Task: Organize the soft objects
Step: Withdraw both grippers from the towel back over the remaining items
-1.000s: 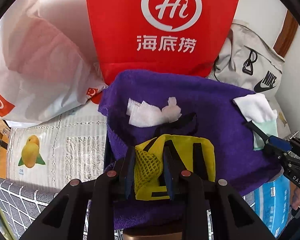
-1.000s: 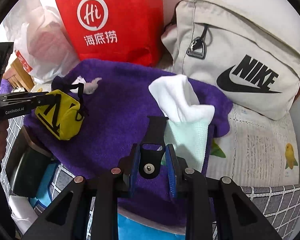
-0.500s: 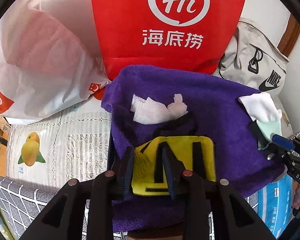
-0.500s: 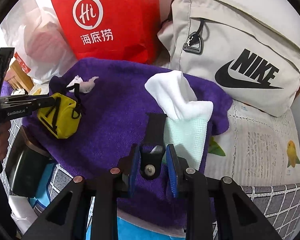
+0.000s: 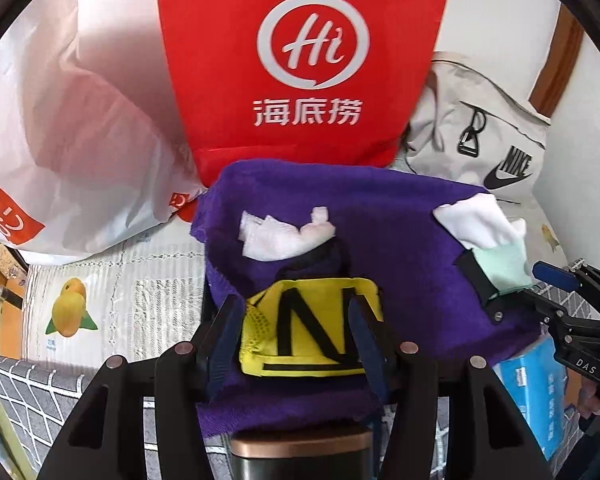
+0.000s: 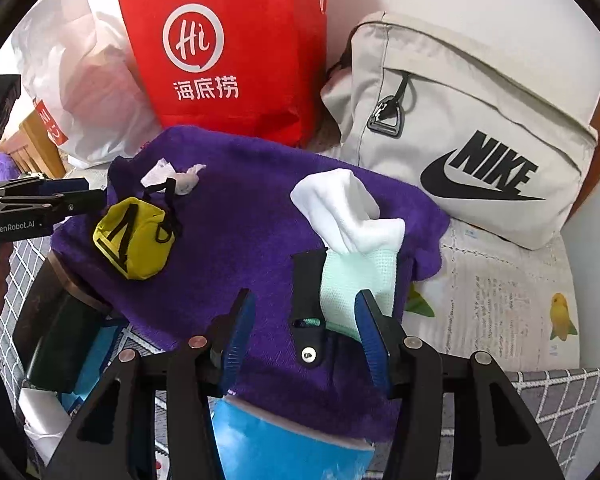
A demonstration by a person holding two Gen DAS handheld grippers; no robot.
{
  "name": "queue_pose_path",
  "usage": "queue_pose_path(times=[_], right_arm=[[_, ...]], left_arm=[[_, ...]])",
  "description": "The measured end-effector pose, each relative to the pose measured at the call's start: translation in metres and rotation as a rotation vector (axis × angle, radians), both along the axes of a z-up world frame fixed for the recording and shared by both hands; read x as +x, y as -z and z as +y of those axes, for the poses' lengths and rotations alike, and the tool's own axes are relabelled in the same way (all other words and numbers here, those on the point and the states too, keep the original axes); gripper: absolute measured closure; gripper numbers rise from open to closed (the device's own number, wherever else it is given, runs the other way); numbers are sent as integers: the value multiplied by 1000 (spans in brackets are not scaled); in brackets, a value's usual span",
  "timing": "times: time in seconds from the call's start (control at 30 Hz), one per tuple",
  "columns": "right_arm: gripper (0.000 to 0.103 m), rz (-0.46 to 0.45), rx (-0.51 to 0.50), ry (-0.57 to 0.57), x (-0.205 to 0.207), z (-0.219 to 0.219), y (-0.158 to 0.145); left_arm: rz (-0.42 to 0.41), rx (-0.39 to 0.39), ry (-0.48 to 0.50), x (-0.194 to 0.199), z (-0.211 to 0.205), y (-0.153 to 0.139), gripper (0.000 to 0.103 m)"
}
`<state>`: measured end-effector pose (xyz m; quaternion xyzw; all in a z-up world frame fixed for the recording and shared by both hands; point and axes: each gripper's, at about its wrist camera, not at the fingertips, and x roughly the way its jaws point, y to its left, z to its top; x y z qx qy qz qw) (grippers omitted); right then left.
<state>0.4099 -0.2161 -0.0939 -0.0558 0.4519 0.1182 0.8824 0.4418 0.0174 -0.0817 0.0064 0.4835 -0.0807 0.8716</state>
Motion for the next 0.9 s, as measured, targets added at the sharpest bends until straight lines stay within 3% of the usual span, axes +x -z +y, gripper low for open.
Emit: queue_pose_path(times=[0.4,0.9], right_arm=[[52,-28,-4,39,-47,-4,-29],[51,-50,54,-7,-150,17,-36]], left_arm=[[-50,-8,35,-32,-11,-32,50],[-83,62,56,-142,-18,-49,46]])
